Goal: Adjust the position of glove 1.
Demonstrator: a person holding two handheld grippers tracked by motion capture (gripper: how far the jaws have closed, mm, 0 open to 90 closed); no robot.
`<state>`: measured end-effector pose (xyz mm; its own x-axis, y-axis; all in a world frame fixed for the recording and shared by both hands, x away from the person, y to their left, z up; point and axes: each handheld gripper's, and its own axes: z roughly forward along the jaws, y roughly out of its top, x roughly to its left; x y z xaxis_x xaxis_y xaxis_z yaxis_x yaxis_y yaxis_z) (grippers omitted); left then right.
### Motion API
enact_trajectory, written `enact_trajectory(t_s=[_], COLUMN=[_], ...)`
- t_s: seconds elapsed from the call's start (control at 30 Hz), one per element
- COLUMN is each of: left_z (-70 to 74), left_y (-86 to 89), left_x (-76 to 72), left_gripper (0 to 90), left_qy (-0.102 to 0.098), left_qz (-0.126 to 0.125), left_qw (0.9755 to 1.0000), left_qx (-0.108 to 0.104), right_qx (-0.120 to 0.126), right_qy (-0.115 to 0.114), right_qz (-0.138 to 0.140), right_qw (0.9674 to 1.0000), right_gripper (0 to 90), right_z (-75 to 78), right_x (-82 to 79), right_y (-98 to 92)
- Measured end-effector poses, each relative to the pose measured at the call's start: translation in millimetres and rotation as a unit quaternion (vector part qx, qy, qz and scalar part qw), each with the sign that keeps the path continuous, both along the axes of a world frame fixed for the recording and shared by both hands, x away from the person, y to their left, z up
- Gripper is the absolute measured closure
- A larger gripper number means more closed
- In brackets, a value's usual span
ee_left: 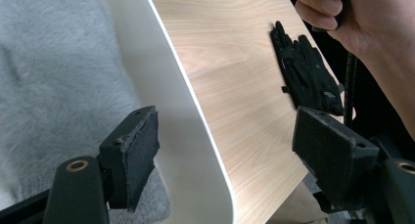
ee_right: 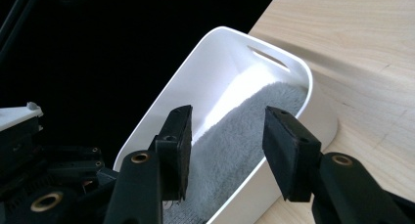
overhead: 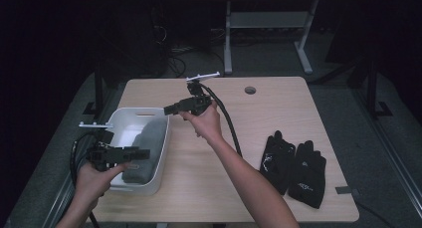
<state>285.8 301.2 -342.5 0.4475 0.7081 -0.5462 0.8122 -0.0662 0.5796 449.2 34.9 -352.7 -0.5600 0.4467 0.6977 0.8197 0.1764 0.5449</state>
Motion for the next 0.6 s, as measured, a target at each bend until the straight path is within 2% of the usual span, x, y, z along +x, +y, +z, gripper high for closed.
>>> enact_trajectory(t_s=[0.27,0.6], left_z=[0.1,2.3], left_y=[-8.2,-21.6], left_x=[2.0,4.5], left_gripper=[25.2,25.2], left_qy=[-0.003,-0.007], left_qz=[-0.01,-0.021], left_qw=[0.9999,0.9998], left_qx=[0.004,-0.001], right_qx=[0.004,0.002], right_qy=[0.003,0.002], right_qz=[-0.007,-0.013], right_qw=[1.0,0.9999], right_gripper=[53.7,52.3], right_z=[-2.0,-0.4], right_x=[-0.8,-3.8], right_y=[-11.6,-27.2])
